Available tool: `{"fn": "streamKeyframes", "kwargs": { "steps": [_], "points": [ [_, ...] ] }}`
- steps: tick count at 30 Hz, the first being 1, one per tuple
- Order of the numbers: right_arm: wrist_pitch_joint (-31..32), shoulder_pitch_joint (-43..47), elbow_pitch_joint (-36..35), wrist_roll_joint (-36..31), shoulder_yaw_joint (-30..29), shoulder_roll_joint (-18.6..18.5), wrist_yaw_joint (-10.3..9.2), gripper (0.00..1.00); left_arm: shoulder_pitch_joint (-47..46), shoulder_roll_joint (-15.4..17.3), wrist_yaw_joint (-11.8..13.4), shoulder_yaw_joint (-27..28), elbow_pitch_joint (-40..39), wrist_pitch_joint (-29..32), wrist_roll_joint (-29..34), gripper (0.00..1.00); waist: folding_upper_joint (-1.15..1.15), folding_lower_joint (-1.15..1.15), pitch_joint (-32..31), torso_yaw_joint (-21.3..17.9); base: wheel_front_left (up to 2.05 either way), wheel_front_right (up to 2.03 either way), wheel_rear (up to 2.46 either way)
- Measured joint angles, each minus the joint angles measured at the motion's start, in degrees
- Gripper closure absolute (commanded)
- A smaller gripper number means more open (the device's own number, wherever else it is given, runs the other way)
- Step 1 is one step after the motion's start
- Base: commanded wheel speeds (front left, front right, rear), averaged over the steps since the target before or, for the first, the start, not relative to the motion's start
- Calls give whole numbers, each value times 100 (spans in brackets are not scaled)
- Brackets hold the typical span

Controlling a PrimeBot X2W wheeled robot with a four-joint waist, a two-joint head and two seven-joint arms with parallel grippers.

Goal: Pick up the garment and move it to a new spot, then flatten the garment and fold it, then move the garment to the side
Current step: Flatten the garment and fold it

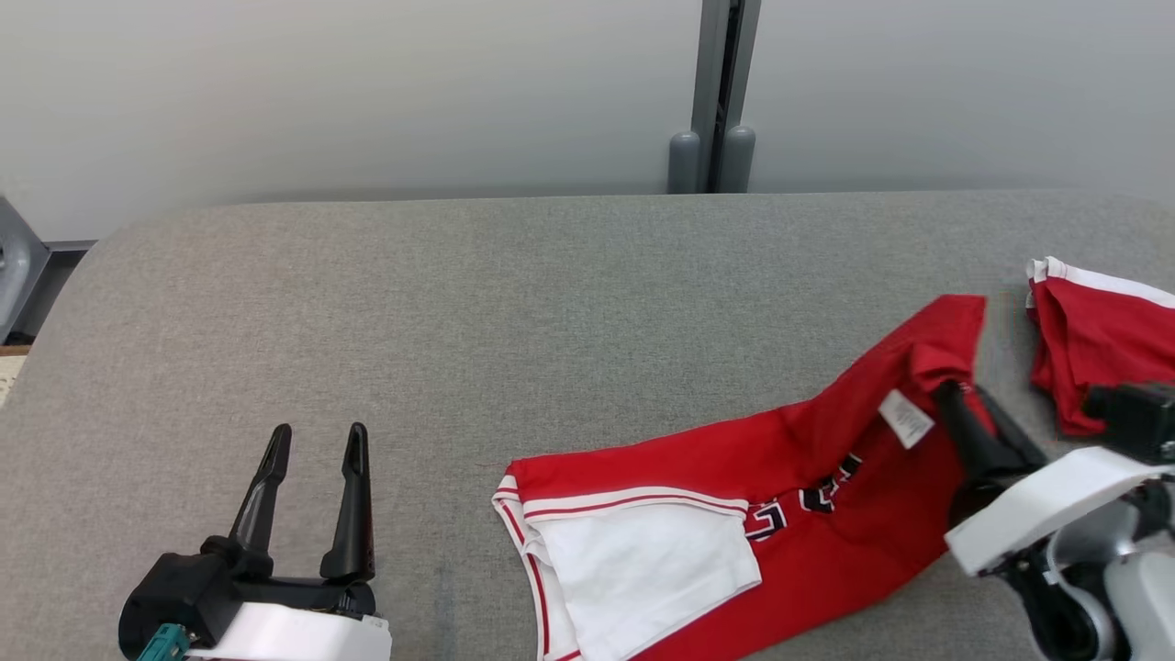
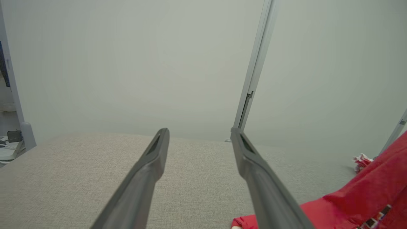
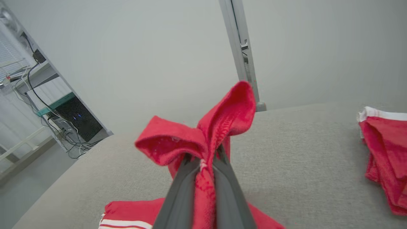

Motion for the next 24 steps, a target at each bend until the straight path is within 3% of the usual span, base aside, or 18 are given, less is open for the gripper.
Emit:
{"fn": "streamKeyframes", "kwargs": {
  "steps": [3,8,24],
  "points": [
    [415,172,-544,-4,337,471,0,100,1,-8,-24,-4,24,0,8,0,0,0,-8,115,0,0,0],
    [661,174,-458,133,798,924,0,100,-9,-15,-49,-40,76,0,14,0,0,0,2,330,0,0,0],
    [397,-247,910,753,1779,1281,0,100,-48,-30,-83,-87,160,0,20,0,0,0,97,1114,0,0,0]
  ]
}}
